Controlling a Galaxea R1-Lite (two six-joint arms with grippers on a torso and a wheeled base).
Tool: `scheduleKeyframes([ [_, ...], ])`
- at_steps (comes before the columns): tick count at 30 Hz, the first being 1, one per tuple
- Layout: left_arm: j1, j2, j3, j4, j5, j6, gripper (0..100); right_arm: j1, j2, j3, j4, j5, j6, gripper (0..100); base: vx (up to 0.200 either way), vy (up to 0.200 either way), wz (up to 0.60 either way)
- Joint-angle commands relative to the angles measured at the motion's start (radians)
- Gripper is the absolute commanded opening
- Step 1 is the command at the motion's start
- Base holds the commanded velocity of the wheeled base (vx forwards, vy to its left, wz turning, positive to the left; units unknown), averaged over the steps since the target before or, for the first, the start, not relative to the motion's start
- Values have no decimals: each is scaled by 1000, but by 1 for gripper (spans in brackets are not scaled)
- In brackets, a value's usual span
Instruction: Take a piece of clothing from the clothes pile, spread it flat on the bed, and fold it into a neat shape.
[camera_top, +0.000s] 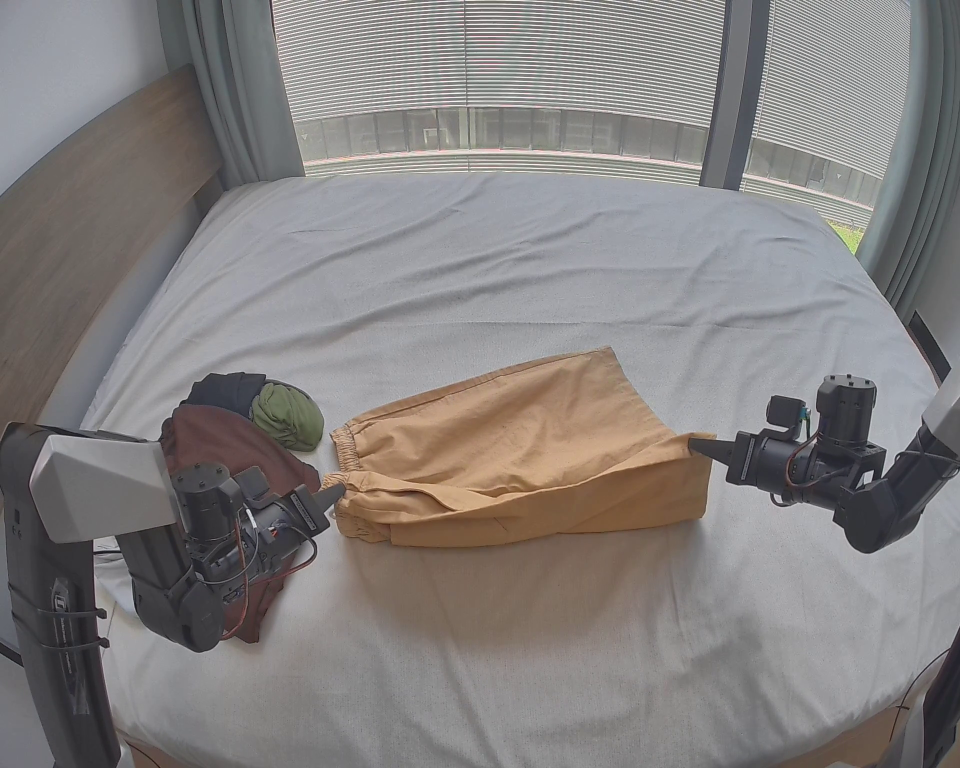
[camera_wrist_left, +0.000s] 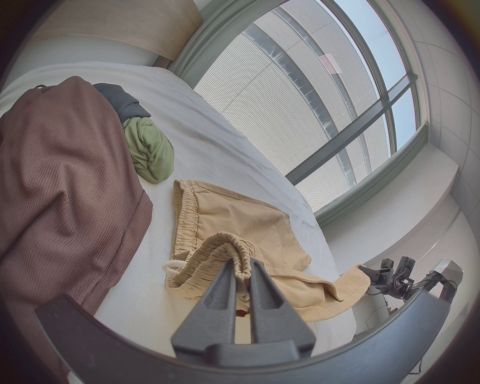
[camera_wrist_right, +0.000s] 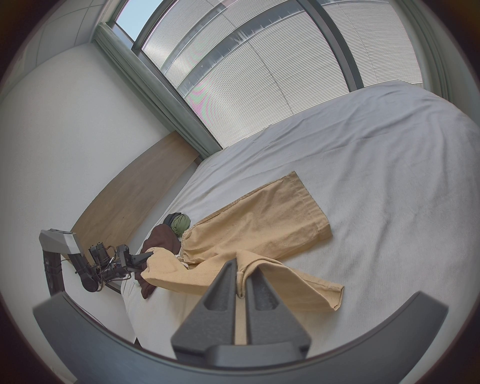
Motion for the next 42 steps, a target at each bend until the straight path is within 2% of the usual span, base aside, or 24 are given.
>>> scheduleKeyframes([
  [1, 3, 5, -19, -1, 4, -3, 0, 4, -9, -75, 46, 0, -1, 0, 0, 0, 0],
  [21, 6, 8, -69, 1, 61, -41, 0, -10, 1, -447, 362, -2, -1, 0, 0, 0, 0],
  [28, 8, 14, -100, 1, 93, -73, 0, -10, 31, -559, 444, -8, -1, 0, 0, 0, 0],
  [42, 3, 61, -186, 1, 148, -73, 0, -10, 142, -740, 558, -28, -1, 0, 0, 0, 0],
])
